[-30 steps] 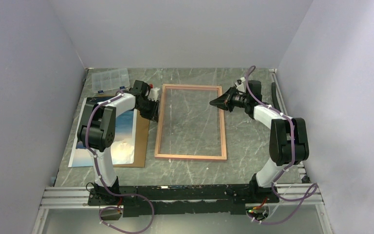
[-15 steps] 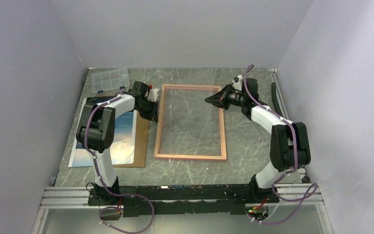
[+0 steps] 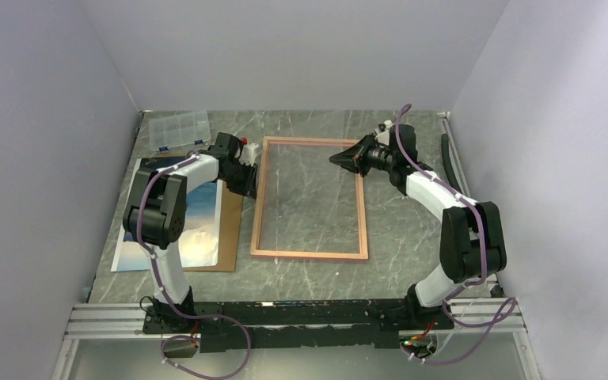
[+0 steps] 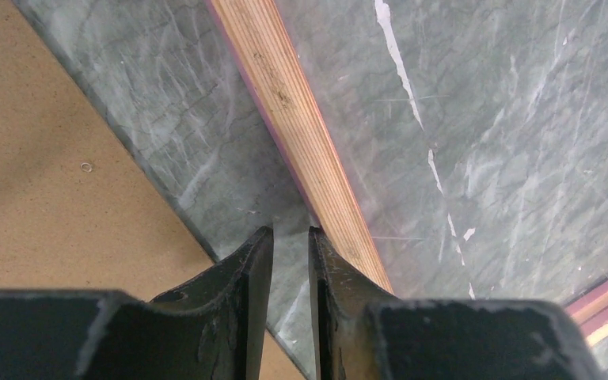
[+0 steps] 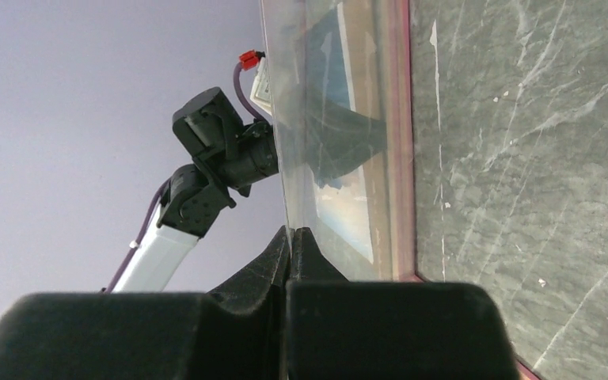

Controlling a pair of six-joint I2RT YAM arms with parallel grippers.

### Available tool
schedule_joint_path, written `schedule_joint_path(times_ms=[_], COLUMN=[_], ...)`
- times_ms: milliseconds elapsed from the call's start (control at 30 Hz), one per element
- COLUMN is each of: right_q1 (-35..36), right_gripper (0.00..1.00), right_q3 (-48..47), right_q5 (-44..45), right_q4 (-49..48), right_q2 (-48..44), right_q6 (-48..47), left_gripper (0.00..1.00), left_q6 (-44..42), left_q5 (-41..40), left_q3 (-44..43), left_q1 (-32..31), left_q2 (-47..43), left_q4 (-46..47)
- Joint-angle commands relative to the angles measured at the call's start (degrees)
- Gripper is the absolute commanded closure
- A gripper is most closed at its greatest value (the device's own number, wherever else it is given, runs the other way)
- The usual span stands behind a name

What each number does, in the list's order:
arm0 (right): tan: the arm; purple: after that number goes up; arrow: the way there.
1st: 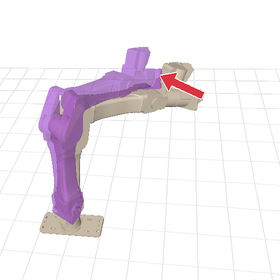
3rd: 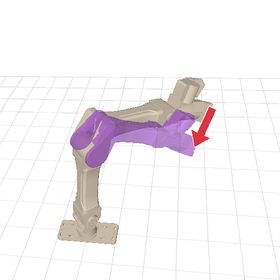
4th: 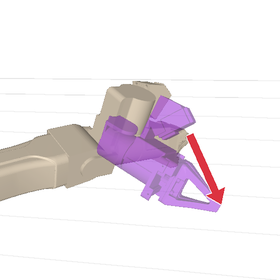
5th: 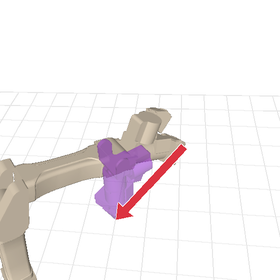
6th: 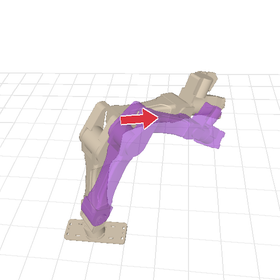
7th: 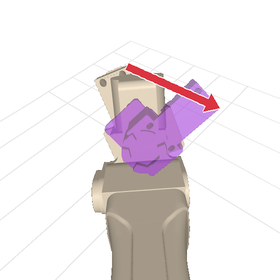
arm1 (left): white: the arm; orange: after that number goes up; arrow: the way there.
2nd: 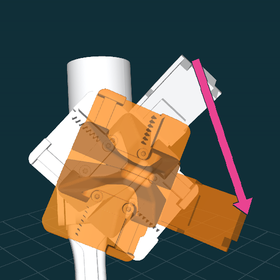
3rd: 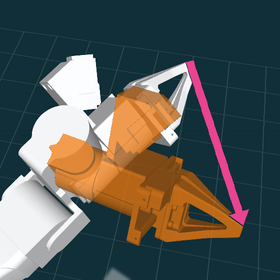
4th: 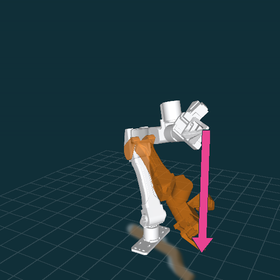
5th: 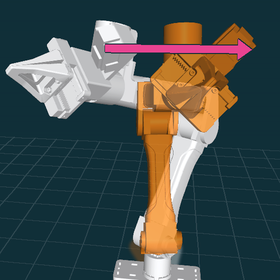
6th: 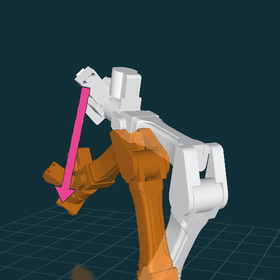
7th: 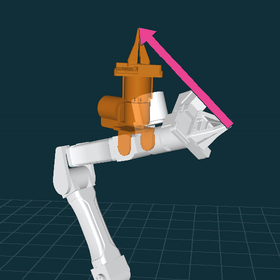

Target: Put the photo into the frame

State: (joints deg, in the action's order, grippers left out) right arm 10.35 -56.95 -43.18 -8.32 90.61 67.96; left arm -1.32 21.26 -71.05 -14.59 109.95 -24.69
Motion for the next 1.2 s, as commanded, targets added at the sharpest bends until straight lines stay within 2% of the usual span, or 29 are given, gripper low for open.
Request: schedule_joint_path(times_ms=[0, 600, 833, 1167], right_q1=[1.01, 3.06, 5.52, 9.78], right_gripper=[1.00, 1.00, 1.00, 1.00], right_q3=[-1.50, -2.85, -2.40, -8.36], right_q5=[1.69, 6.62, 11.32, 15.38], right_q4=[-1.82, 0.03, 1.57, 4.83], right_q2=[-2.10, -5.66, -6.74, -4.72], right_q6=[2.75, 4.19, 6.02, 5.47], left_gripper=[0.70, 0.71, 0.71, 0.71], left_q6=[0.40, 0.26, 0.45, 0.35], left_q5=[2.07, 1.83, 2.20, 2.73], left_q3=[1.42, 3.40, 4.08, 4.14], left_q1=[-0.70, -0.70, -0.79, -0.79], left_q2=[-1.31, -2.67, -2.92, -3.01], left_q4=[0.14, 1.21, 1.62, 2.04])
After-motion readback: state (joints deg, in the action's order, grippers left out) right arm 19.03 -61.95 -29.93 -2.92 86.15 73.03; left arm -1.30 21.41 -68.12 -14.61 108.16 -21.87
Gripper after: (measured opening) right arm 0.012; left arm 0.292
